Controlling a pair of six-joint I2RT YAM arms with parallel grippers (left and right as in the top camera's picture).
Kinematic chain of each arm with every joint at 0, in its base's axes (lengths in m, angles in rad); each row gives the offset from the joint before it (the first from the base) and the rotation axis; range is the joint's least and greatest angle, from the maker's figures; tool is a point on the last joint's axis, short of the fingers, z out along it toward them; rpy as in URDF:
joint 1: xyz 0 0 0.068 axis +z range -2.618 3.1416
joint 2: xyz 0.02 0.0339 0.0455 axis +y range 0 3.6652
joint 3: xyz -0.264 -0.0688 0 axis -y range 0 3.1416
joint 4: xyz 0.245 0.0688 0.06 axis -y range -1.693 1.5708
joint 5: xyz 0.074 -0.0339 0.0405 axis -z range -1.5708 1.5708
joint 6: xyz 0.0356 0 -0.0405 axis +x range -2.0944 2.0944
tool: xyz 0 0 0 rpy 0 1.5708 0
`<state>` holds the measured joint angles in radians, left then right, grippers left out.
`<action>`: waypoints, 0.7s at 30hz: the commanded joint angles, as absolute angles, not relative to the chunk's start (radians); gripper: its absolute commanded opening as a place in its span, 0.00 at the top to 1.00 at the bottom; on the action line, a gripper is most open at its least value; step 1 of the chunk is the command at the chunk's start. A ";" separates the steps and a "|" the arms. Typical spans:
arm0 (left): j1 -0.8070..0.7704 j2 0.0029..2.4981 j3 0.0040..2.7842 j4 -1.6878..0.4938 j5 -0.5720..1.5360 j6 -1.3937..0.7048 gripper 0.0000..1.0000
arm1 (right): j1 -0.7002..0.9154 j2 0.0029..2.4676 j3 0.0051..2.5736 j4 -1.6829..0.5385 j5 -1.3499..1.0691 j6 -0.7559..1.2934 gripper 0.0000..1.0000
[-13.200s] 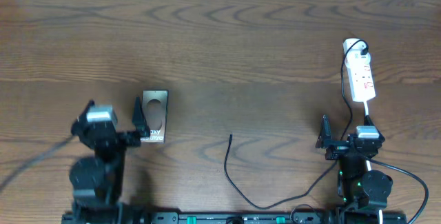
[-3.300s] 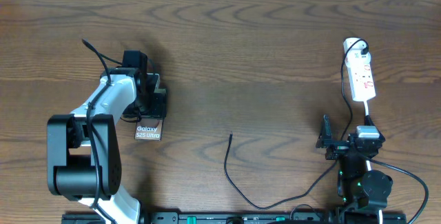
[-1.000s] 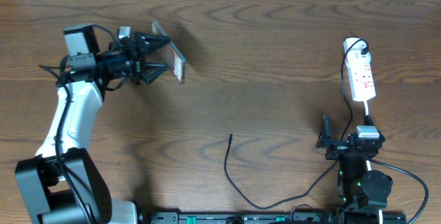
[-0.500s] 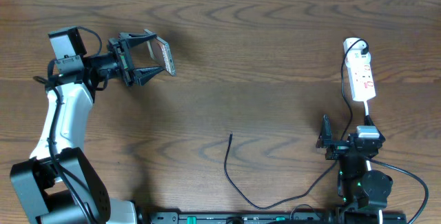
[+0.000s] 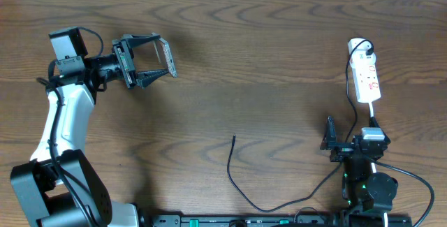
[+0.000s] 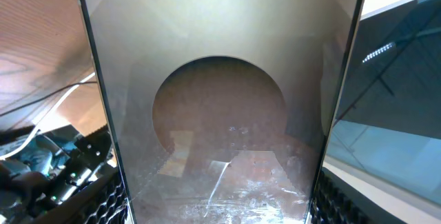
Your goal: Plug charger to phone and switch on socket
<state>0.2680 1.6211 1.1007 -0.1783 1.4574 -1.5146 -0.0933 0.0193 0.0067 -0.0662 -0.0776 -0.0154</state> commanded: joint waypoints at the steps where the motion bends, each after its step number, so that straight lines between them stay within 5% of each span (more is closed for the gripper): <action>1: 0.271 1.599 1.131 -0.174 1.511 -1.529 0.93 | -0.090 0.016 0.006 -0.071 -0.077 -0.016 0.01; 21: 0.271 1.599 1.131 -0.174 1.530 -1.531 0.93 | -0.090 0.016 0.006 -0.071 -0.077 -0.016 0.01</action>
